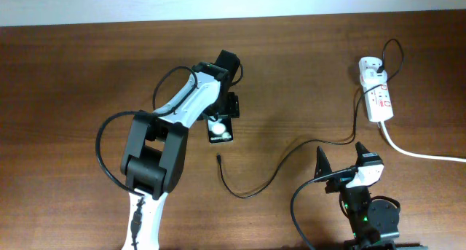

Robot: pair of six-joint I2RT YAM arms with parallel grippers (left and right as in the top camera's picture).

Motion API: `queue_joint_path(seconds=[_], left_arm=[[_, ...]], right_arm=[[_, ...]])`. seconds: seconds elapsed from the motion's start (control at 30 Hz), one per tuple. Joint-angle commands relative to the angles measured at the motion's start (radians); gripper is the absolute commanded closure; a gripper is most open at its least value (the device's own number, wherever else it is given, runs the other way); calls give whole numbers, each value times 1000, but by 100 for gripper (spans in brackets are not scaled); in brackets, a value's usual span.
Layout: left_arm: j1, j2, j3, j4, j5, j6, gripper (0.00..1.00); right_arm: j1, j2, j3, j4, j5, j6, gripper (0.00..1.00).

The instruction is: Plug charger to phone and switch on socket

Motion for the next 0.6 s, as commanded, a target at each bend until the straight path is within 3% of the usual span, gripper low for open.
queue_joint_path(seconds=[0.0, 0.3, 0.5, 0.57], left_arm=[[14, 126, -87, -6, 37, 51, 24], [133, 4, -65, -23, 360, 319, 22], [176, 4, -65, -25, 520, 408, 21], [176, 4, -65, -24, 530, 414, 20]], right_arm=[[6, -6, -5, -6, 9, 3, 1], [6, -6, -5, -6, 8, 3, 1], [6, -6, -5, -5, 8, 3, 1], [6, -6, 3, -2, -155, 7, 1]])
